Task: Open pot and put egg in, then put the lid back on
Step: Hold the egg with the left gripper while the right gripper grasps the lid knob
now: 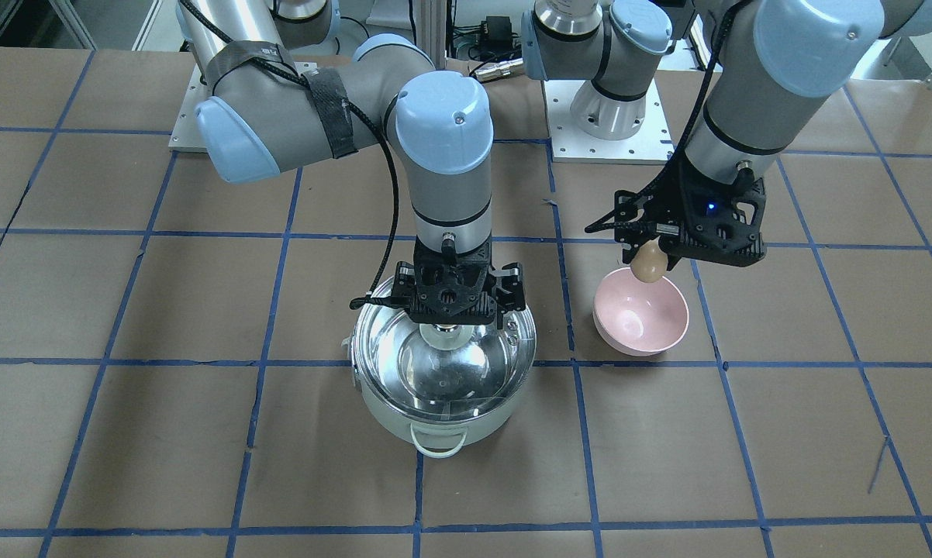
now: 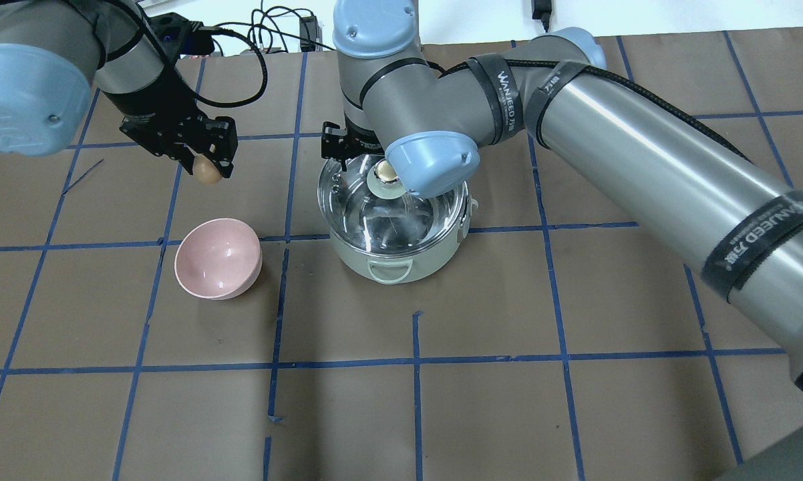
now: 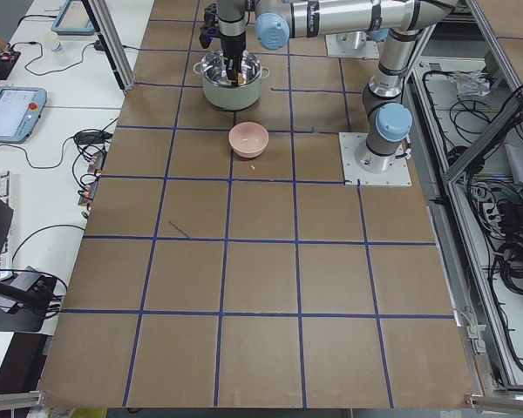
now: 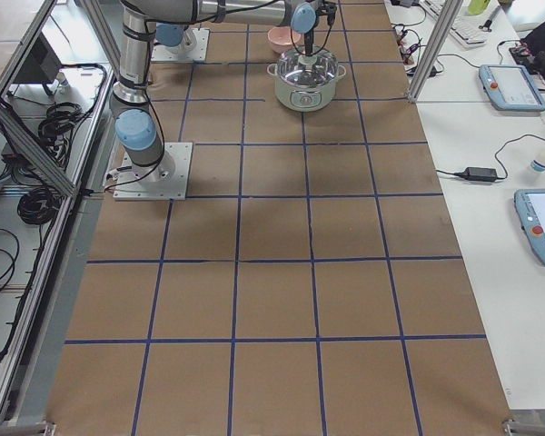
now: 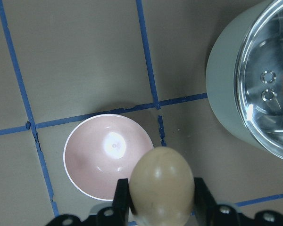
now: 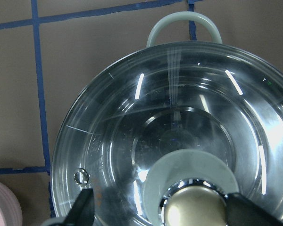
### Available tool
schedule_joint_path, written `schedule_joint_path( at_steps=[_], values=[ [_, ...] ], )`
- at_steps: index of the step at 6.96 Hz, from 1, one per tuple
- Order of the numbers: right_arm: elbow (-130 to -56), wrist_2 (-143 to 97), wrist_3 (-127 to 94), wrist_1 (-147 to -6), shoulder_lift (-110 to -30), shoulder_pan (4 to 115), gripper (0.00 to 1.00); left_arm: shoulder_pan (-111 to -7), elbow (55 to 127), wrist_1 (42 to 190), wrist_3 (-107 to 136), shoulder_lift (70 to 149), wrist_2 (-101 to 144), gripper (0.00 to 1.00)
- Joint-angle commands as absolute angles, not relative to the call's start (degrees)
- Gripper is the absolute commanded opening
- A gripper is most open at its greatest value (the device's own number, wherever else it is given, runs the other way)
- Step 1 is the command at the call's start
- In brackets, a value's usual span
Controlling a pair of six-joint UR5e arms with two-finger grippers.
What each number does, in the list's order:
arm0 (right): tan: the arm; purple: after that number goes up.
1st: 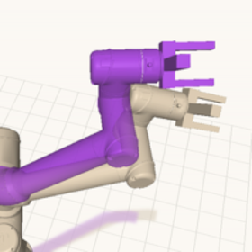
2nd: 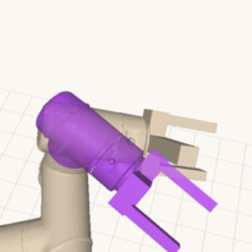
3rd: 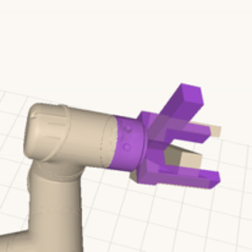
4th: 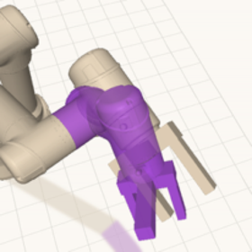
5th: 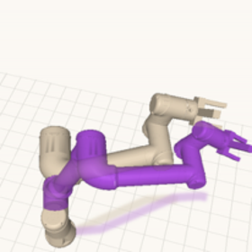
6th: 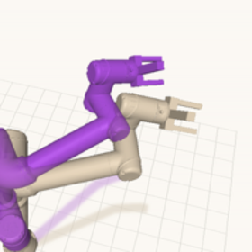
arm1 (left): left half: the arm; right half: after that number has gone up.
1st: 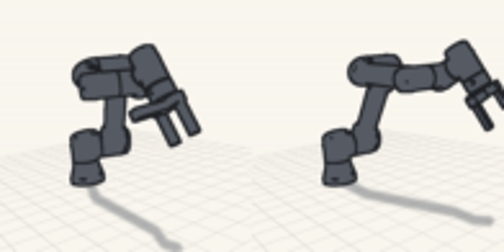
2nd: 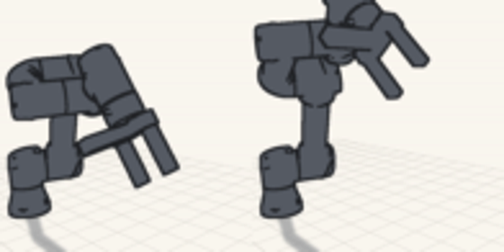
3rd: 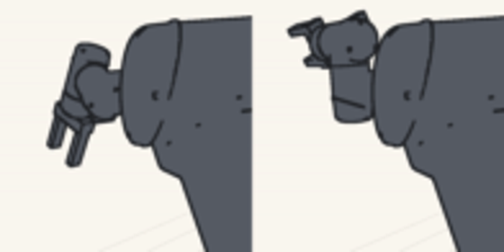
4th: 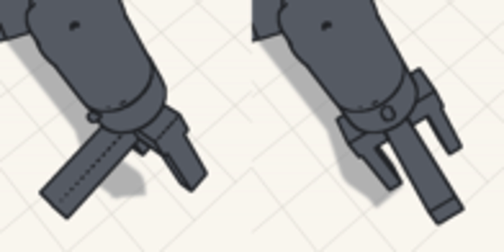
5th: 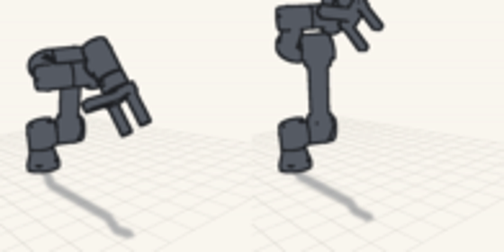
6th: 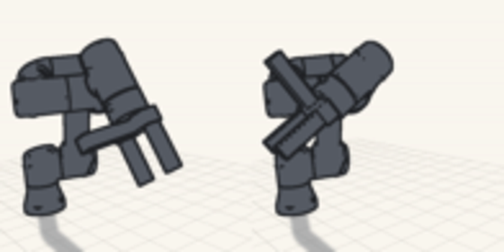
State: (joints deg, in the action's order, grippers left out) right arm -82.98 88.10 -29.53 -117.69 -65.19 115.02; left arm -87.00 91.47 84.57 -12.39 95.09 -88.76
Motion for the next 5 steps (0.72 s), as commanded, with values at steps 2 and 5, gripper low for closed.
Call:
schedule_joint_path(
  at_steps=[2,5],
  values=[
    [-84.73,88.42,-29.27,-119.44,-65.83,114.96,1.00,-86.92,91.49,84.64,-12.39,95.01,-88.68,0.28],
    [-84.55,88.59,-29.18,-119.44,-67.94,114.79,1.00,-86.66,91.32,84.64,-12.48,95.01,-88.68,0.28]
  ],
)
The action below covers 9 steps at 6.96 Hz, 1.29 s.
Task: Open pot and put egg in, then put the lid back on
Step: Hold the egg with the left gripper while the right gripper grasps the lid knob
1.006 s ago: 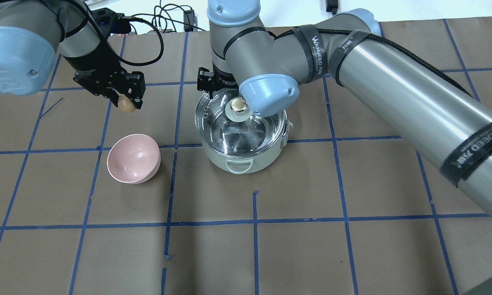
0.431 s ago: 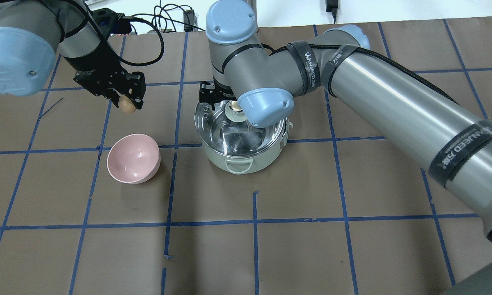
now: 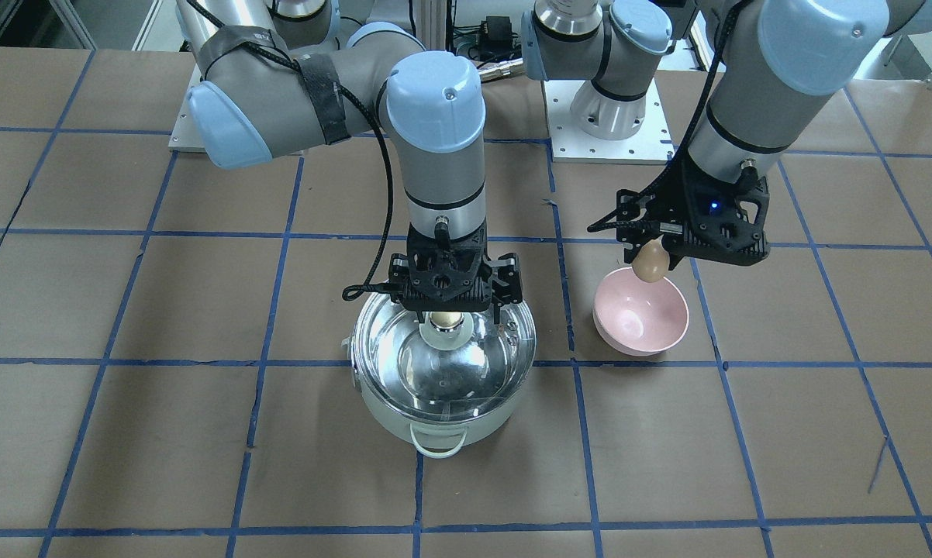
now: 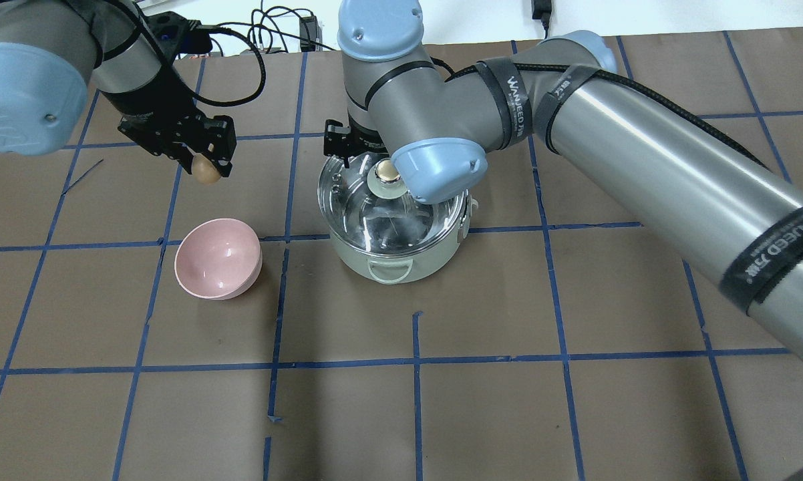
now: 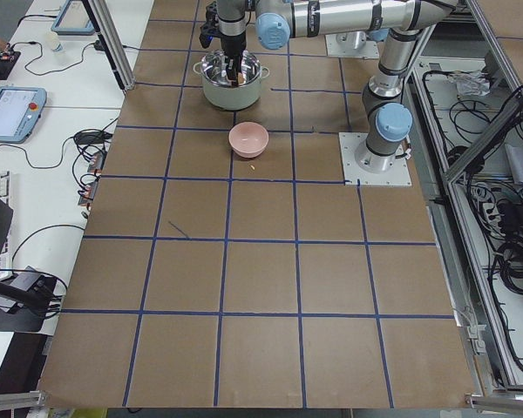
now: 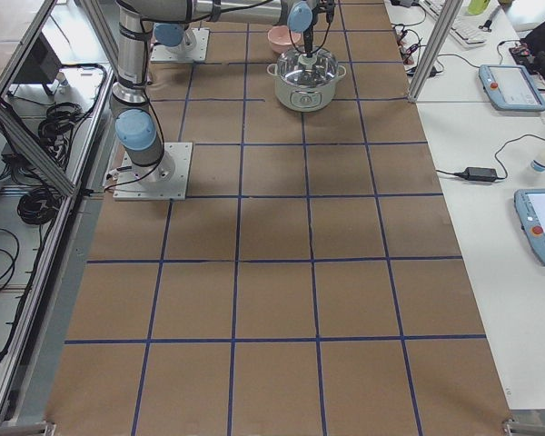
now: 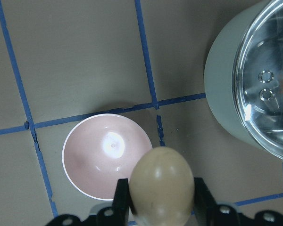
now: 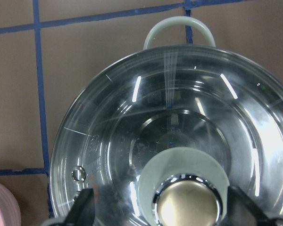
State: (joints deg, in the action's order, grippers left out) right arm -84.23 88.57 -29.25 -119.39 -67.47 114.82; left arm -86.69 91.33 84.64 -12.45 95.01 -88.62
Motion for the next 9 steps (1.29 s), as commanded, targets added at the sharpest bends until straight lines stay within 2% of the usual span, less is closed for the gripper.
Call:
schedule_joint_path(
  at_steps=[1,3,4,5,6,9],
  values=[
    [-85.16,88.68,-28.40,-119.44,-67.68,114.79,1.00,-86.66,91.41,84.64,-12.39,95.01,-88.68,0.28],
    [-86.48,90.52,-28.04,-119.44,-67.67,114.70,0.99,-86.92,91.67,84.55,-12.39,95.10,-88.59,0.28],
    [-86.48,90.79,-28.21,-119.44,-67.68,114.70,0.92,-86.84,91.50,84.64,-12.48,95.10,-88.68,0.28],
    [-86.57,90.62,-28.39,-119.44,-67.68,114.70,0.66,-86.92,91.93,84.64,-12.48,95.18,-88.68,0.28],
    [-86.49,90.53,-28.21,-119.44,-67.59,114.70,0.54,-86.92,91.85,84.64,-12.48,95.10,-88.68,0.28],
    [-85.61,90.70,-27.95,-119.36,-67.76,114.18,0.33,-86.84,91.06,84.73,-12.22,95.27,-88.68,0.29]
  ],
)
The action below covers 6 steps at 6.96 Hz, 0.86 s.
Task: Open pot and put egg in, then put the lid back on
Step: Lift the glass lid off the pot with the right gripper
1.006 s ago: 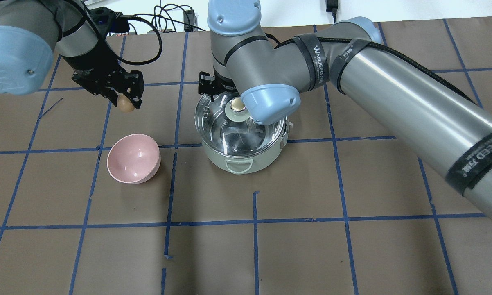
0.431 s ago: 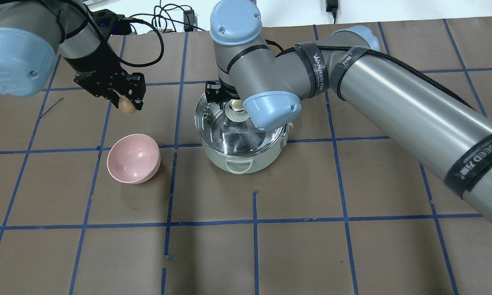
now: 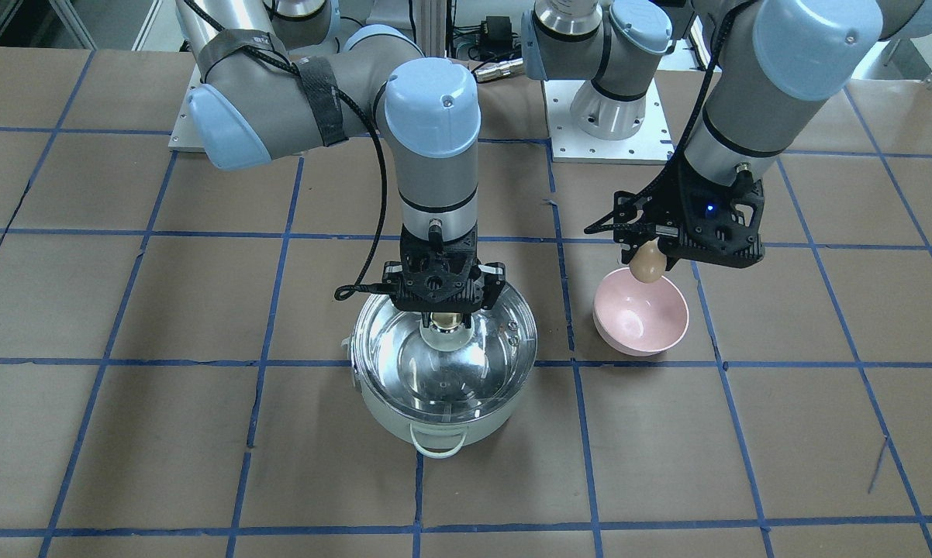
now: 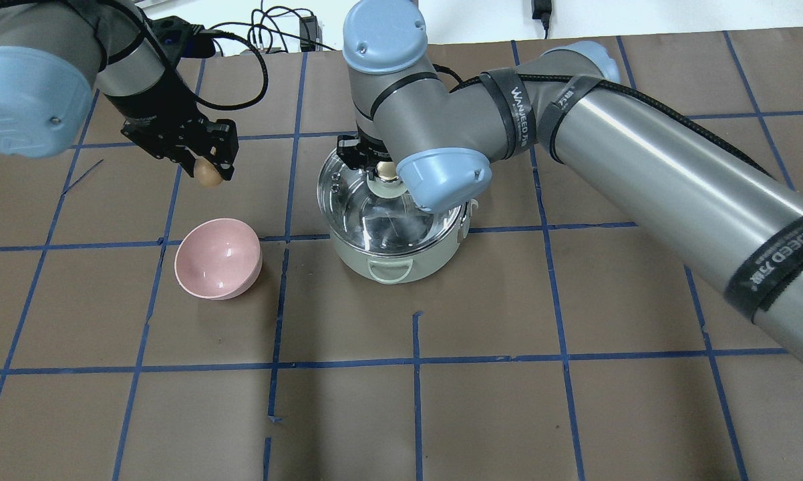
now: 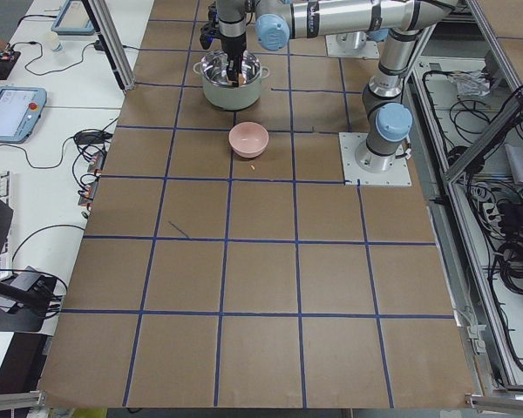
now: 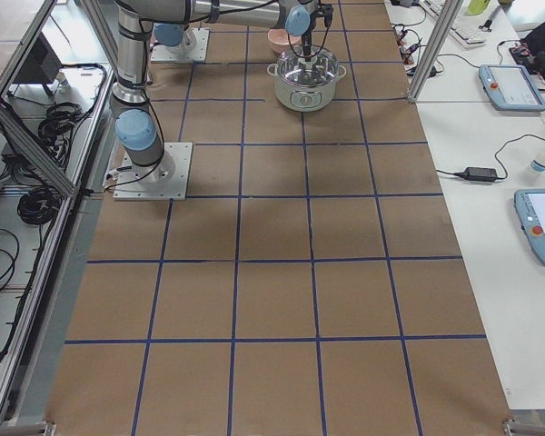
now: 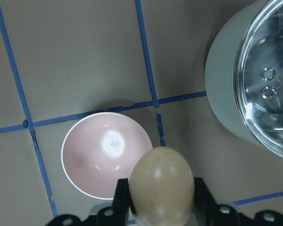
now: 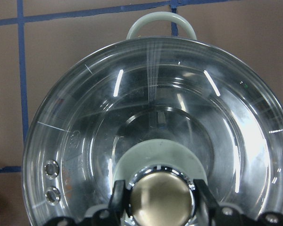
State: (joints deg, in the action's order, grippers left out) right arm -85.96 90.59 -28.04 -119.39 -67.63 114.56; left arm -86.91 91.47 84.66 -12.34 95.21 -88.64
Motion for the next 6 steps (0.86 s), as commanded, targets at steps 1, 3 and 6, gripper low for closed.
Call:
schedule_joint_path(
  at_steps=[1,3,6],
  values=[
    [-85.34,90.70,-27.78,-119.18,-68.20,113.65,0.32,-86.92,91.05,84.73,-12.22,95.36,-88.51,0.29],
    [-85.52,90.35,-25.86,-115.26,-72.75,110.85,0.32,-88.40,91.23,83.94,-8.82,96.49,-88.42,0.29],
    [-85.87,89.82,-11.21,-100.24,-83.38,96.64,0.32,-94.30,91.14,77.65,1.02,99.21,-87.98,0.29]
  ],
)
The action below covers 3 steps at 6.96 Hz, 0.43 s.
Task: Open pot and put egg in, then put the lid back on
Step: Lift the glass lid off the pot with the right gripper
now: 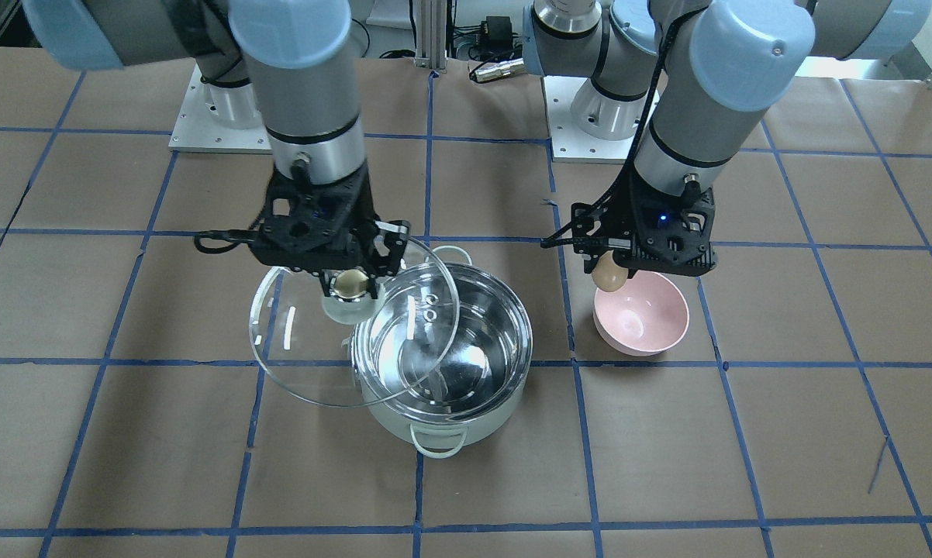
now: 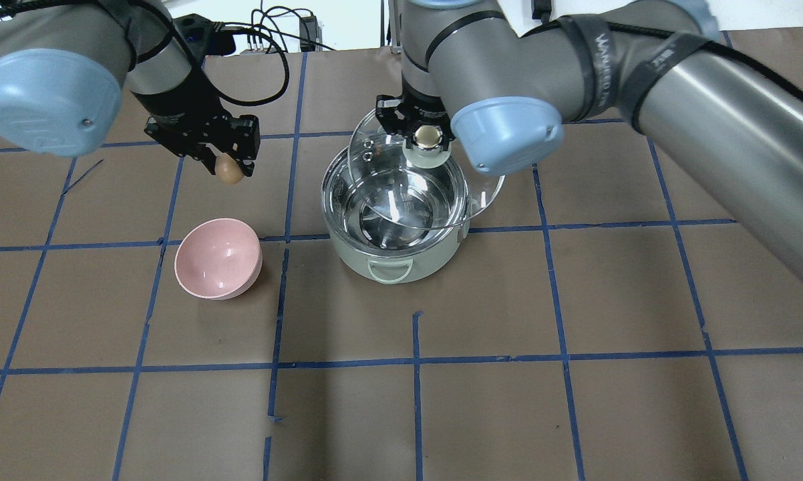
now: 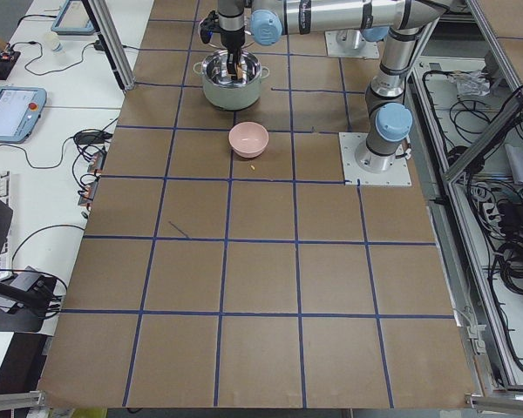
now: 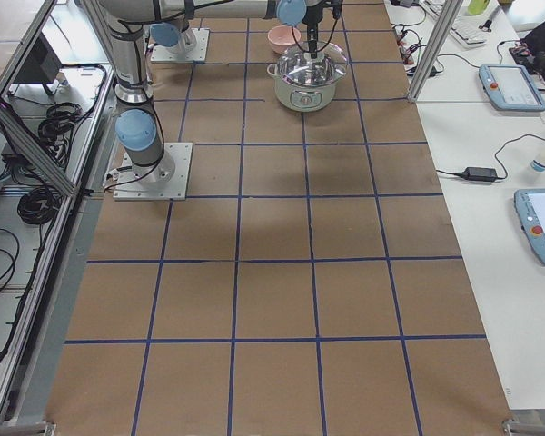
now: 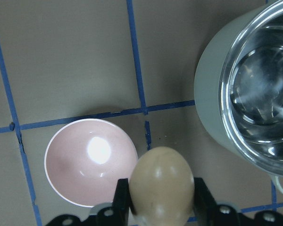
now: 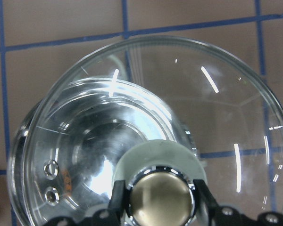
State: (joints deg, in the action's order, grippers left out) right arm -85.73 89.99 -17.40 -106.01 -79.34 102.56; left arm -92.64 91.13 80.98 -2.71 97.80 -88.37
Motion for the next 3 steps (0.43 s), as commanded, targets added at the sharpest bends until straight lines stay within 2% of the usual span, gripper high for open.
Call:
schedule_joint_path(
  at_steps=[1,3],
  values=[
    [-86.39,90.09,-6.90,-98.28,-85.32,93.72,0.32,-97.18,91.14,72.13,2.27,102.71,-85.98,0.29],
    [-87.53,90.00,-6.42,-96.15,-85.52,93.25,0.31,-103.26,91.14,60.71,5.52,110.62,-87.36,0.29]
  ],
)
